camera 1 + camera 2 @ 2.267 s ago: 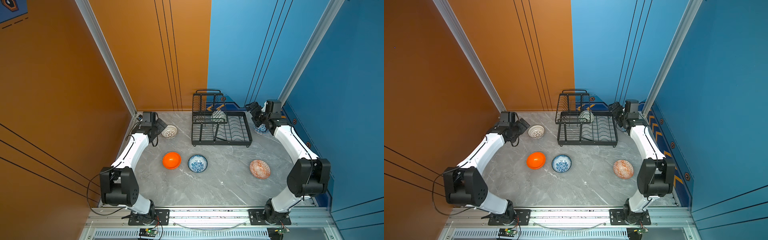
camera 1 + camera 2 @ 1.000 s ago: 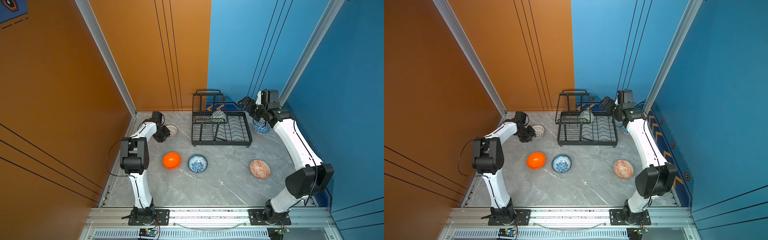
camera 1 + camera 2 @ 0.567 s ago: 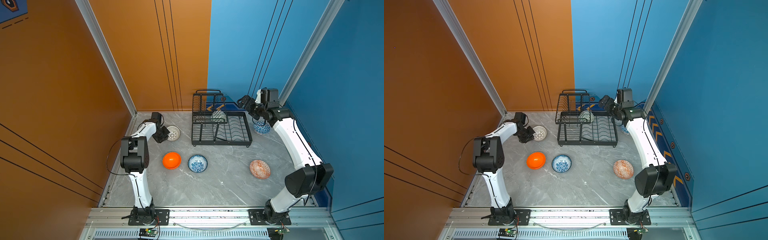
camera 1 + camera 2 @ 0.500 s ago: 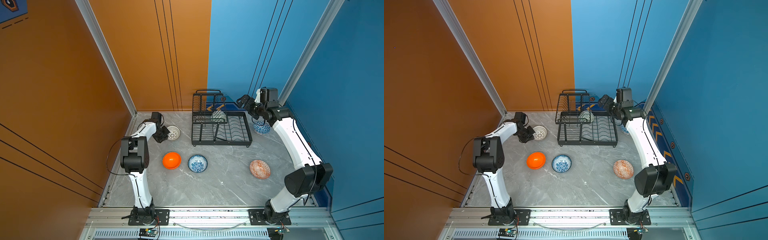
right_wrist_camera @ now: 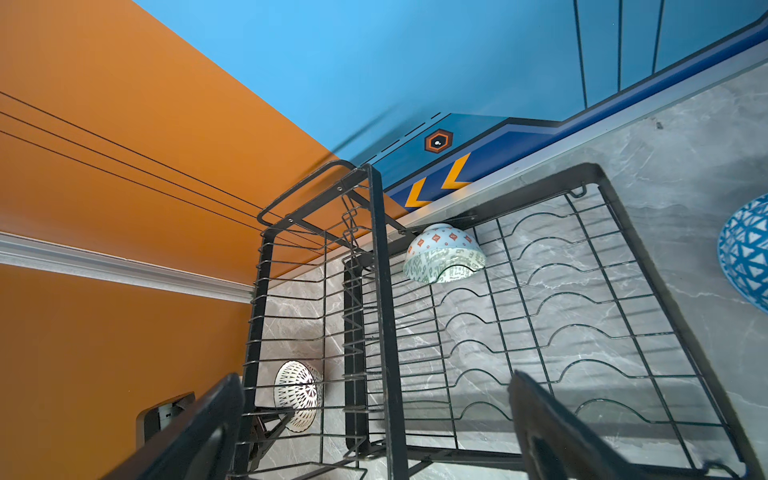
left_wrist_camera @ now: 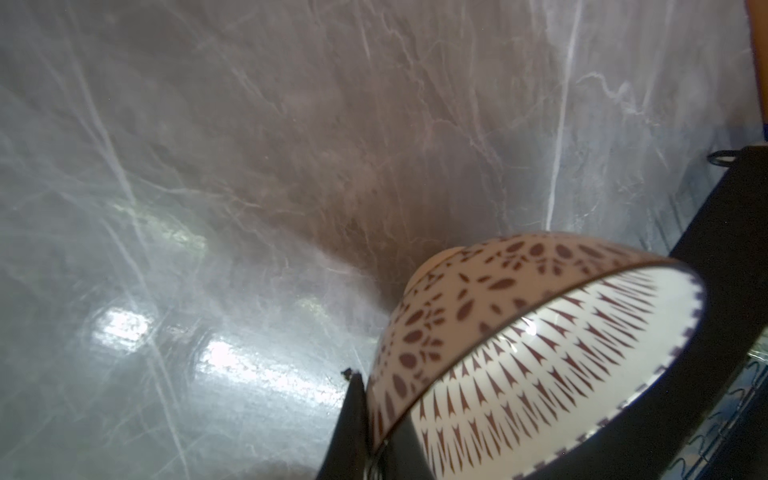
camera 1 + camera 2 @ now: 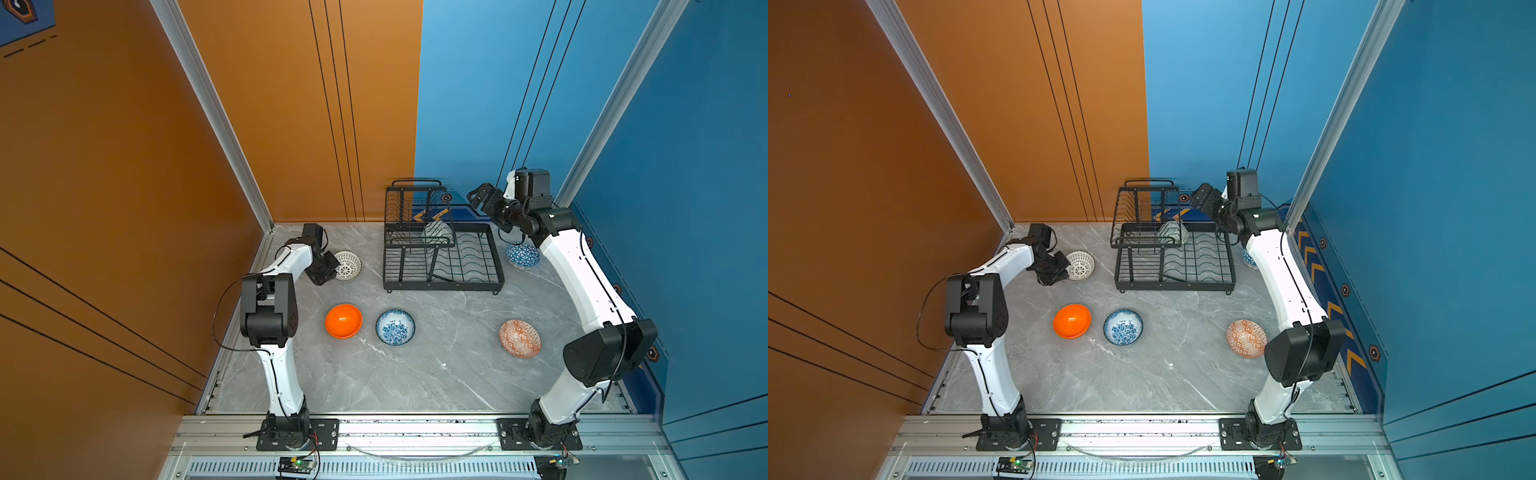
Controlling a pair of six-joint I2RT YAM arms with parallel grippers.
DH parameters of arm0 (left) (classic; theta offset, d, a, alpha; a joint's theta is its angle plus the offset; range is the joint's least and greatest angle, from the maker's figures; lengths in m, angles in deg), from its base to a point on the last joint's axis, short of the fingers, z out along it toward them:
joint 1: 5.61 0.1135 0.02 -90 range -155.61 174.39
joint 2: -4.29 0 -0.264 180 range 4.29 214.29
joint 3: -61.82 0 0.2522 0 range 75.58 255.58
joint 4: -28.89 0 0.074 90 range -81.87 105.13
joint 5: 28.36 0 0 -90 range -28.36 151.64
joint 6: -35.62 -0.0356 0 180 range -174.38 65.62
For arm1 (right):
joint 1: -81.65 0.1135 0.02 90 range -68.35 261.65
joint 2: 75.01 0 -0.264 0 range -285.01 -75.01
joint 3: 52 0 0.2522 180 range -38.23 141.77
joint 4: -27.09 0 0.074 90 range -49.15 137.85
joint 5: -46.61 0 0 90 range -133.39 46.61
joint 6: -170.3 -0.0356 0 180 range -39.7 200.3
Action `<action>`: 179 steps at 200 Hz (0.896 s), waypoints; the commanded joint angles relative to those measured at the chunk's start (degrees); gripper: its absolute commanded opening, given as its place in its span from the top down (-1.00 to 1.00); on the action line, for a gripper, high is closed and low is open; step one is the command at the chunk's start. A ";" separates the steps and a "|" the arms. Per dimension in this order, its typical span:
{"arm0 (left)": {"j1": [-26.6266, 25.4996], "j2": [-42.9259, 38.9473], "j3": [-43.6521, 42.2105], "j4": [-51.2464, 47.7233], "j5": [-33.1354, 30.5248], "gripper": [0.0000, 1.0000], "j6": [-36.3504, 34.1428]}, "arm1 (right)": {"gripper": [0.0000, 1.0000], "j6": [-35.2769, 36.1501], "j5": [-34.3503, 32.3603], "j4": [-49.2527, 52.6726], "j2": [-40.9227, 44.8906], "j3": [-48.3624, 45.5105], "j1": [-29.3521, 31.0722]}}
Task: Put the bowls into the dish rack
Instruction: 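Lift the white bowl high with the left gripper while the right arm rises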
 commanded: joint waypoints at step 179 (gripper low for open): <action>-14.29 -17.35 11.26 39.28 -15.50 1.00 -9.87 | -0.99 -10.41 3.96 -1.55 -3.76 11.38 0.80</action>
